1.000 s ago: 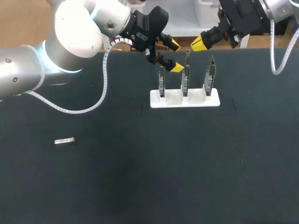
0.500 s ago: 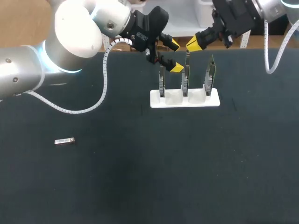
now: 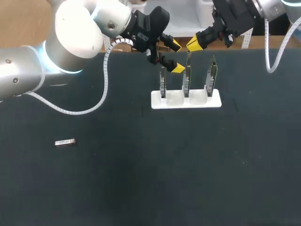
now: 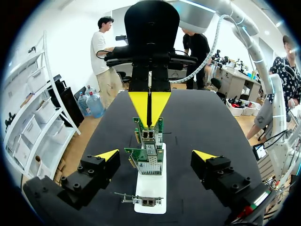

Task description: Pick up the optical module with the left hand, and insert it into the network port with the right hand.

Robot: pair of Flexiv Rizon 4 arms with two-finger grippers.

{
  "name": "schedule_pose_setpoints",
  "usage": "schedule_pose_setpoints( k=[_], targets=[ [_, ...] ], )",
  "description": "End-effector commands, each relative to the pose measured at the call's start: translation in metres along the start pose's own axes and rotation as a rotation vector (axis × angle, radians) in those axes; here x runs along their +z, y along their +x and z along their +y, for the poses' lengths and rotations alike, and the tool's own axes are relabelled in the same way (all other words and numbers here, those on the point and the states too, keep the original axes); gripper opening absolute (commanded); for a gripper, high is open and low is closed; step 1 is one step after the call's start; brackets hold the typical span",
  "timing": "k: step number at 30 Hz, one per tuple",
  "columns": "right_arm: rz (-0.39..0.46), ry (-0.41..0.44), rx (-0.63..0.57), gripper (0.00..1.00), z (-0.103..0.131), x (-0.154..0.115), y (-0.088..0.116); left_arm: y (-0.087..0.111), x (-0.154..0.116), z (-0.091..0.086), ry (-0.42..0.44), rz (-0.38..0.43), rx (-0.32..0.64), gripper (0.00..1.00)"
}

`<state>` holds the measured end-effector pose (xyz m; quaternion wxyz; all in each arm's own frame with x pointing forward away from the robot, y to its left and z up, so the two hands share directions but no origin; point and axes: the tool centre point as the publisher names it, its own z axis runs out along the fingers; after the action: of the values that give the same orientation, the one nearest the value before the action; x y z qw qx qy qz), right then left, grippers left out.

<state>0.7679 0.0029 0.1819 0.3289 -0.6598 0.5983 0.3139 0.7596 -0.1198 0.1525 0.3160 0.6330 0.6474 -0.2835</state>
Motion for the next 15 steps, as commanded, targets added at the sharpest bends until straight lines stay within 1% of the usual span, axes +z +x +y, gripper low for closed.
schedule_pose_setpoints(
  k=[1,15],
  targets=[
    [-0.001,-0.013,0.002,0.0,-0.0073,0.0011,0.0015,-0.0012,0.0007,0.0017,0.003,0.006,-0.002,1.0],
    [-0.009,-0.026,0.002,0.0,-0.0134,0.0056,0.0031,-0.0012,0.0007,0.0017,0.003,0.006,-0.002,1.0]
  ],
)
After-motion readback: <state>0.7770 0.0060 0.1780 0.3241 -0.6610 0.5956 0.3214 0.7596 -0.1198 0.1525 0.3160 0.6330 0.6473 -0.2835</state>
